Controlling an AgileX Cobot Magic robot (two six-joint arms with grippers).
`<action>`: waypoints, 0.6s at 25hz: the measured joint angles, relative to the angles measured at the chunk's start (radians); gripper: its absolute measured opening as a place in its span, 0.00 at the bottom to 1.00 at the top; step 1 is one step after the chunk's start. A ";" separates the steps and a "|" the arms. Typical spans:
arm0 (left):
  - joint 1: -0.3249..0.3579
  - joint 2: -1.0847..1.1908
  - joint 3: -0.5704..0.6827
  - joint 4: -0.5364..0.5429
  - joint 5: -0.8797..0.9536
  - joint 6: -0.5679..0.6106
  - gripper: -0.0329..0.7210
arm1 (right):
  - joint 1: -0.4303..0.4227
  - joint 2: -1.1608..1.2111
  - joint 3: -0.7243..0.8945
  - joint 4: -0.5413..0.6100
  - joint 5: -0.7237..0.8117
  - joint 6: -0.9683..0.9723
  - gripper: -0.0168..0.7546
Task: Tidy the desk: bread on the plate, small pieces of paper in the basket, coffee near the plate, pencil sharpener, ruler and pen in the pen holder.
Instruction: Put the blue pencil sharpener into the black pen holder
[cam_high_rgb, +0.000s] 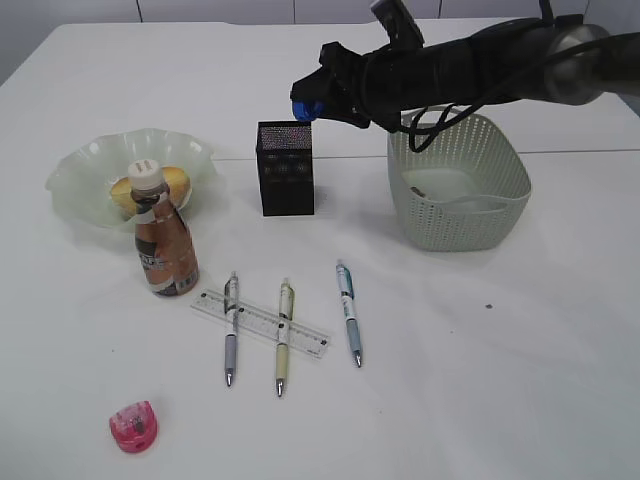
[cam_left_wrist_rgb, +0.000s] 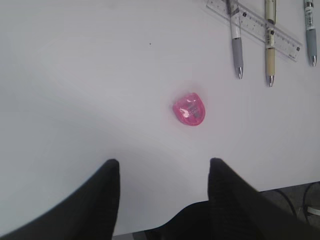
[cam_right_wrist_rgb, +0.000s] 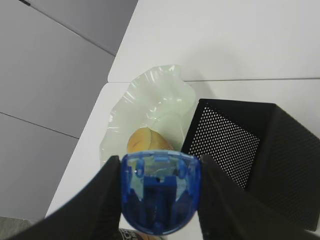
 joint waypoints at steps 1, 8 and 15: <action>0.000 0.000 0.000 0.000 0.000 0.000 0.60 | 0.000 0.009 -0.008 0.004 -0.005 0.000 0.43; 0.000 0.000 0.000 0.000 0.002 0.000 0.60 | 0.000 0.072 -0.063 0.048 -0.009 0.000 0.43; 0.000 0.000 0.000 0.000 0.004 0.000 0.60 | 0.000 0.075 -0.072 0.056 -0.037 -0.004 0.43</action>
